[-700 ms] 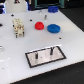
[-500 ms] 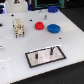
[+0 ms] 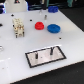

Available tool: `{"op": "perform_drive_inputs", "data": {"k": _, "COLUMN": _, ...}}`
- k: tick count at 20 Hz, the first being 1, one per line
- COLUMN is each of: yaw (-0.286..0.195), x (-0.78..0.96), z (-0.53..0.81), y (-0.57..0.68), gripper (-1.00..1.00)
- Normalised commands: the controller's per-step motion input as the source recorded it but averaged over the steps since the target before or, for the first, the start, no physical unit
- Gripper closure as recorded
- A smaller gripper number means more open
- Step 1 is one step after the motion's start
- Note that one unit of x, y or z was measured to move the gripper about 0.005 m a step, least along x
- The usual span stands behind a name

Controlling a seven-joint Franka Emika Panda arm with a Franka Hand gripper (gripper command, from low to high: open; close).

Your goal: Insert the blue gear onto the right peg, followed by the red gear

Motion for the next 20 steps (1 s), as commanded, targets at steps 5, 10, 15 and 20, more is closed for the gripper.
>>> {"op": "perform_drive_inputs", "data": {"k": 5, "yaw": 0.000, "x": -0.38, "z": -0.48, "y": 0.39, "gripper": -1.00}}
{"op": "perform_drive_inputs", "data": {"k": 10, "yaw": 0.000, "x": -0.30, "z": -0.53, "y": 0.23, "gripper": -1.00}}
{"op": "perform_drive_inputs", "data": {"k": 15, "yaw": 0.000, "x": -0.30, "z": -0.58, "y": 0.14, "gripper": -1.00}}
{"op": "perform_drive_inputs", "data": {"k": 20, "yaw": 0.000, "x": -0.30, "z": -0.55, "y": 0.11, "gripper": -1.00}}
